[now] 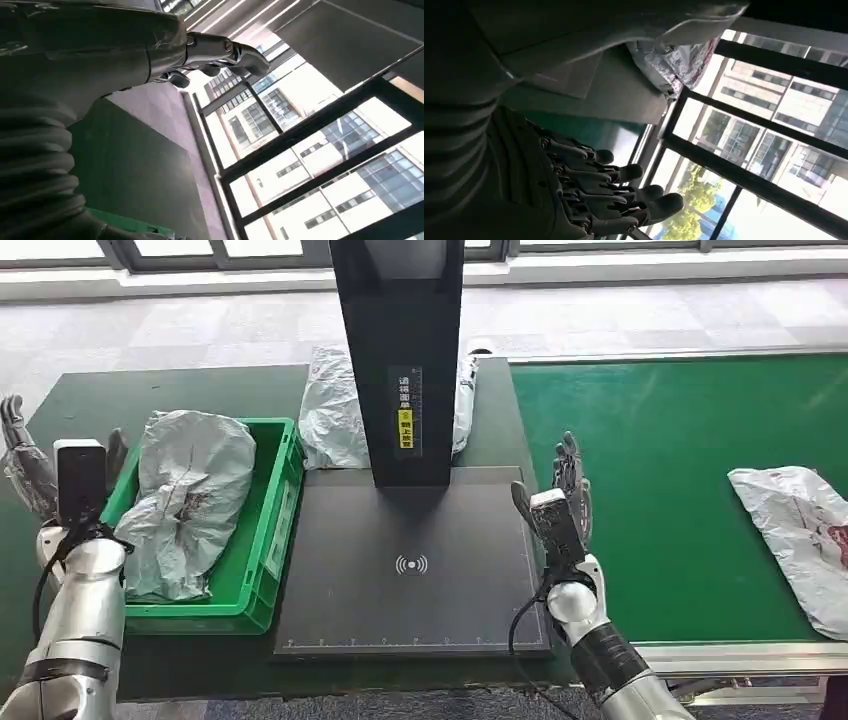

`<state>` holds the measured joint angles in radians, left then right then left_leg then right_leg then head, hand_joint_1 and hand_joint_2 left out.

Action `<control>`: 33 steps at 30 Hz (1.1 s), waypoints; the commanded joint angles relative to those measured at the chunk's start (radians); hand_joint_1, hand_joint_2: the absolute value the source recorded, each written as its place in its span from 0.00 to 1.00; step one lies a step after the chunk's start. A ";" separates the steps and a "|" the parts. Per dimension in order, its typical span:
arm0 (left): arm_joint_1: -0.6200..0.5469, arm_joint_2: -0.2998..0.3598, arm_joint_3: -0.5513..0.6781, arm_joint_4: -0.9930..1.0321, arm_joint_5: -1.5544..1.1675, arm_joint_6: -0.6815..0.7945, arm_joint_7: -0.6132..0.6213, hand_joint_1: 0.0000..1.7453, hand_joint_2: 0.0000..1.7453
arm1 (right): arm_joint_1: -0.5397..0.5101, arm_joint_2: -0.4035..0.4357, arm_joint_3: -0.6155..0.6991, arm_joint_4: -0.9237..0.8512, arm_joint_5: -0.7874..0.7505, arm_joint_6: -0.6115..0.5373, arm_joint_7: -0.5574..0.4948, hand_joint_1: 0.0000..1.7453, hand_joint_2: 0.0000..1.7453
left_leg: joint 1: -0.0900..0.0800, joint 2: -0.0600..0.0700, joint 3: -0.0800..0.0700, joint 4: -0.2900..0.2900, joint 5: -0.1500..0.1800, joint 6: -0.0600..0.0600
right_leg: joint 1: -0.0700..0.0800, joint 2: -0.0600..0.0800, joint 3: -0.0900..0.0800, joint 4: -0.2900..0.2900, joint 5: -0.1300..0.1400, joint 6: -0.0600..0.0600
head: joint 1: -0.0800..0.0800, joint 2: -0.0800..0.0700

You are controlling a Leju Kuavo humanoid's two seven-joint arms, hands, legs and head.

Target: Moved the parcel from conveyor to table for the left to box.

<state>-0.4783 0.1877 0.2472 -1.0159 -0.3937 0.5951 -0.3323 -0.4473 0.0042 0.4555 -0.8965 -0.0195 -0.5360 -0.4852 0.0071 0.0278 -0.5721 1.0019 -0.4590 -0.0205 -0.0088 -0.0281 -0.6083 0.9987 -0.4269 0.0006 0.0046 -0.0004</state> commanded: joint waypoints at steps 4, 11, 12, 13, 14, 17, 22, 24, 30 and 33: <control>0.107 -0.092 -0.147 -0.211 0.218 -0.300 -0.026 0.00 1.00 | 0.006 -0.002 0.035 -0.001 0.023 0.003 0.025 0.00 0.00 | 0.001 -0.005 0.003 -0.003 0.000 0.001 | 0.000 0.000 0.004 -0.003 0.000 0.000 | 0.000 0.000; 0.158 -0.126 -0.250 -0.263 0.266 -0.335 -0.040 0.00 1.00 | -0.015 0.015 0.038 0.018 0.050 0.051 0.043 0.00 0.00 | -0.001 -0.005 0.001 -0.001 0.000 0.002 | -0.002 0.000 0.003 -0.002 0.000 0.001 | 0.000 0.000; 0.158 -0.124 -0.248 -0.263 0.267 -0.334 -0.039 0.00 1.00 | -0.014 0.015 0.038 0.018 0.051 0.052 0.043 0.00 0.00 | 0.000 -0.002 0.000 0.000 0.000 0.001 | -0.001 0.001 0.001 -0.002 0.000 0.001 | 0.000 0.000; 0.157 -0.121 -0.246 -0.263 0.269 -0.335 -0.039 0.00 1.00 | -0.014 0.015 0.037 0.018 0.051 0.052 0.043 0.00 0.00 | 0.000 -0.002 0.001 0.000 -0.001 0.001 | -0.001 0.002 0.002 -0.002 0.000 0.001 | 0.000 0.000; 0.157 -0.121 -0.246 -0.263 0.269 -0.335 -0.039 0.00 1.00 | -0.014 0.015 0.037 0.018 0.051 0.052 0.043 0.00 0.00 | 0.000 -0.001 0.000 0.000 0.000 0.001 | -0.001 0.001 0.001 -0.002 0.000 0.001 | 0.000 0.000; 0.156 -0.119 -0.244 -0.263 0.271 -0.335 -0.039 0.00 1.00 | -0.013 0.014 0.037 0.018 0.051 0.052 0.043 0.00 0.00 | 0.000 -0.003 0.001 -0.001 0.000 0.001 | -0.001 0.001 0.002 -0.002 0.000 0.000 | 0.000 0.000; 0.195 -0.215 -0.343 -0.288 0.286 -0.433 -0.053 0.00 0.00 | -0.055 0.034 0.082 0.044 0.068 0.089 0.036 0.00 1.00 | 0.000 -0.002 0.001 -0.001 0.000 0.001 | -0.001 0.002 0.002 -0.002 0.000 0.001 | 0.000 0.000; 0.192 -0.279 -0.407 -0.265 0.273 -0.402 -0.042 0.00 0.00 | -0.078 0.056 0.105 0.062 0.081 0.086 0.036 0.00 0.00 | -0.001 -0.003 0.001 -0.001 0.000 0.001 | -0.001 0.001 0.002 -0.002 0.001 0.001 | 0.000 0.000; 0.126 -0.311 -0.484 -0.182 0.271 -0.335 -0.039 0.00 1.00 | -0.033 0.085 0.126 0.011 0.109 0.059 0.056 0.00 1.00 | 0.000 -0.006 0.001 -0.001 0.000 0.002 | -0.001 -0.002 0.004 -0.003 0.001 0.001 | 0.000 0.000; 0.088 -0.331 -0.488 -0.130 0.254 -0.282 -0.047 0.00 1.00 | -0.023 0.094 0.115 -0.011 0.136 0.050 0.071 0.00 1.00 | 0.000 -0.006 0.000 0.000 0.000 0.001 | -0.002 -0.003 0.002 -0.002 0.000 0.001 | 0.000 0.000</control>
<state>-0.2893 -0.0840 -0.1450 -1.3004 -0.1259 0.2357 -0.3769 -0.4677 0.0755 0.5180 -0.8999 0.0827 -0.4650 -0.4441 0.0051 0.0267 -0.5726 1.0024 -0.4595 -0.0194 -0.0111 -0.0296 -0.6080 0.9967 -0.4261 0.0020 0.0042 0.0000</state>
